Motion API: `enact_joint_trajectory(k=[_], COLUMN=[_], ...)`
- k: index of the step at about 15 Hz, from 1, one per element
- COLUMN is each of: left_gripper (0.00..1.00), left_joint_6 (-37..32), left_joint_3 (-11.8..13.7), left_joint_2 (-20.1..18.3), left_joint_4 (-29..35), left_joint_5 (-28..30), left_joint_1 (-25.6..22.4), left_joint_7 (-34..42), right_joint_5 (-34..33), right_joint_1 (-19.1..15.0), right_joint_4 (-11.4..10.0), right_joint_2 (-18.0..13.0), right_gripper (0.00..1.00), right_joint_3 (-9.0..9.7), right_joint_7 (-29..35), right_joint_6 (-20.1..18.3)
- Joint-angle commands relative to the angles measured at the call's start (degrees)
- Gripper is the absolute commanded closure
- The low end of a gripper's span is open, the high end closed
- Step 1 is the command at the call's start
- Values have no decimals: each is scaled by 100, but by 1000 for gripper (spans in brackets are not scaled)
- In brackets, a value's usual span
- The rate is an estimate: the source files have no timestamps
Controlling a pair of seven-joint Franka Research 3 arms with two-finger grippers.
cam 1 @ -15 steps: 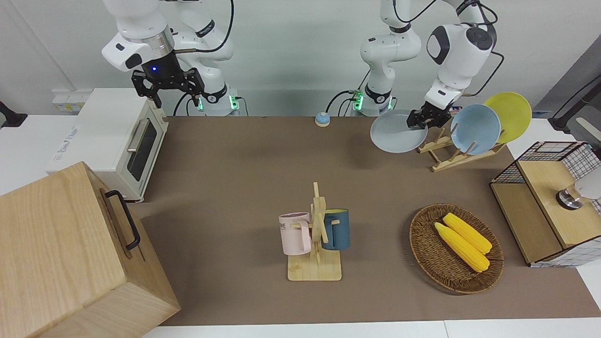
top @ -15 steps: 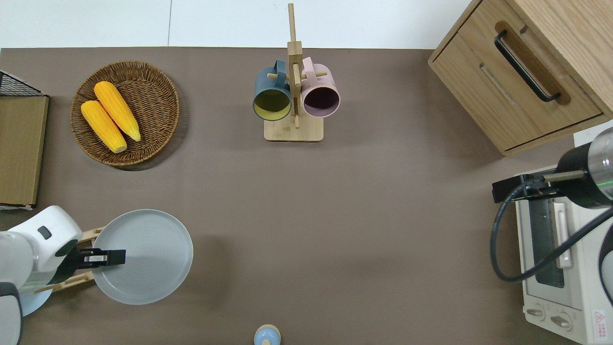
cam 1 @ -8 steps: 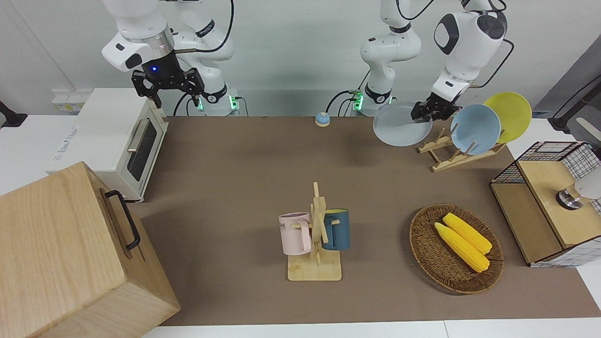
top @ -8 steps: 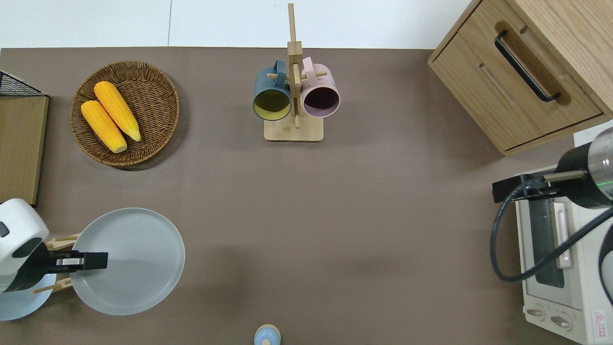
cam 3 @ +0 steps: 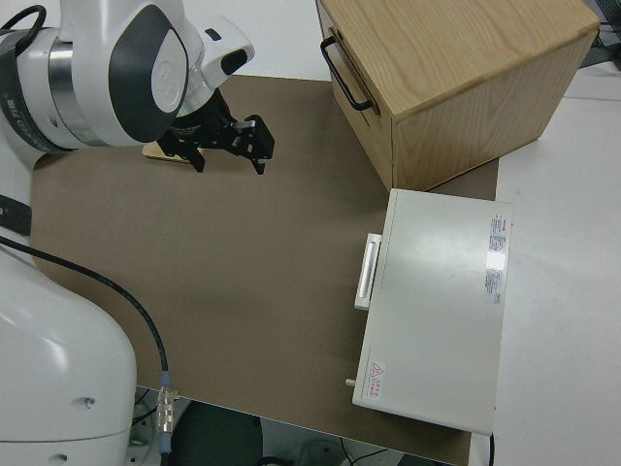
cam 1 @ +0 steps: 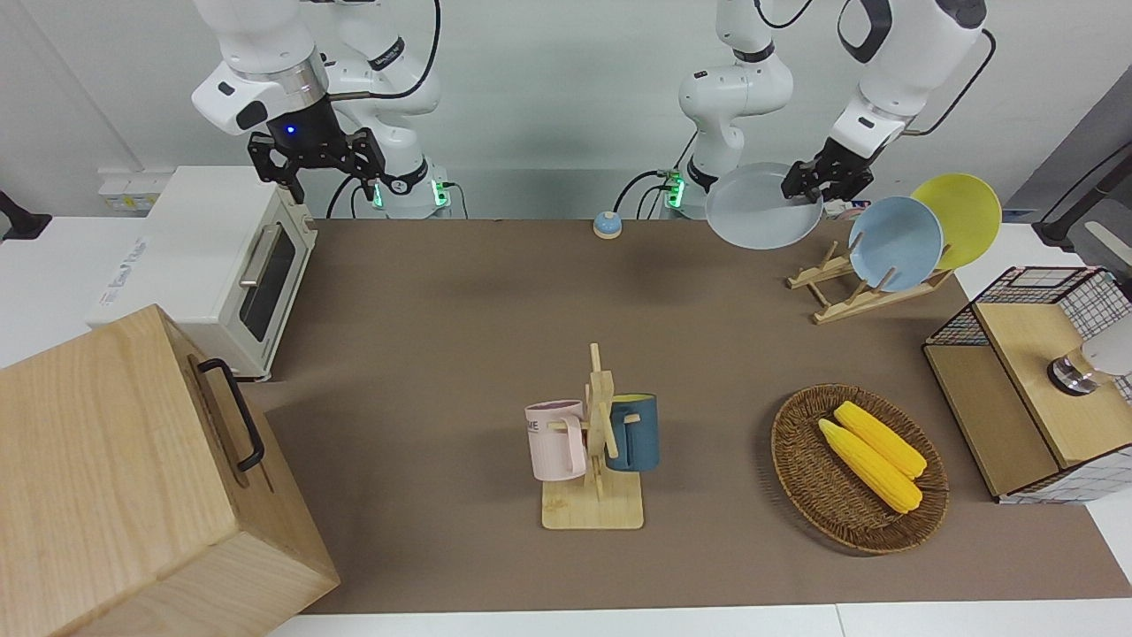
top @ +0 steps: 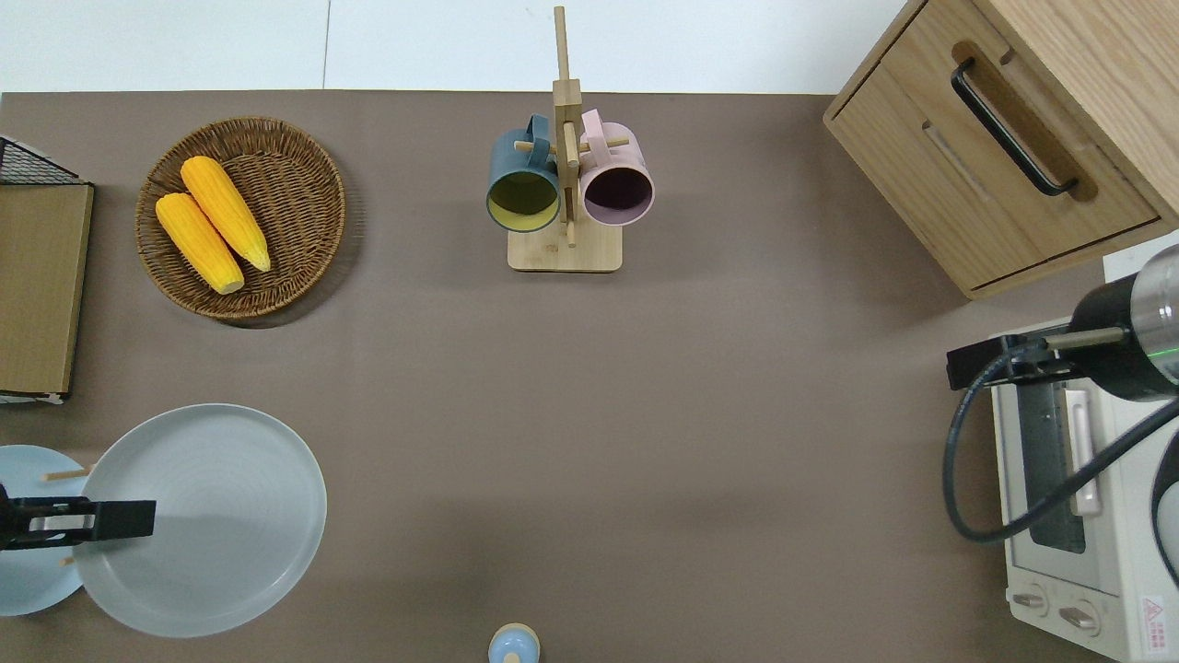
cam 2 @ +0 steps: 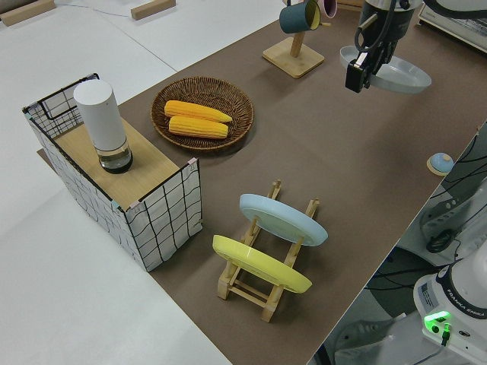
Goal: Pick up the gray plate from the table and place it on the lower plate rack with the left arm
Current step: 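Carry the gray plate with the left gripper toward the wooden rack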
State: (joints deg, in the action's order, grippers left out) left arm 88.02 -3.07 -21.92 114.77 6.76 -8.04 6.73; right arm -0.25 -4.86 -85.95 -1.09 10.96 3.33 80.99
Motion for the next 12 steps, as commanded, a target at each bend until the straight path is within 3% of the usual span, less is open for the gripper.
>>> enact_joint_trajectory(k=[1, 12], left_gripper=[1000, 1000], left_joint_6=[-303, -575], left_joint_3=[-18, -431], left_joint_2=[74, 135], left_joint_4=[-464, -579], left_joint_5=[-43, -2204], left_joint_1=[-31, 39], left_joint_7=[39, -172], right_joint_5=[43, 43], right_joint_1=[-41, -41], right_joint_4=[35, 35], right_joint_2=[-14, -14], right_gripper=[11, 11], right_joint_3=[38, 29], right_joint_7=[1, 1], right_joint_6=[-83, -83])
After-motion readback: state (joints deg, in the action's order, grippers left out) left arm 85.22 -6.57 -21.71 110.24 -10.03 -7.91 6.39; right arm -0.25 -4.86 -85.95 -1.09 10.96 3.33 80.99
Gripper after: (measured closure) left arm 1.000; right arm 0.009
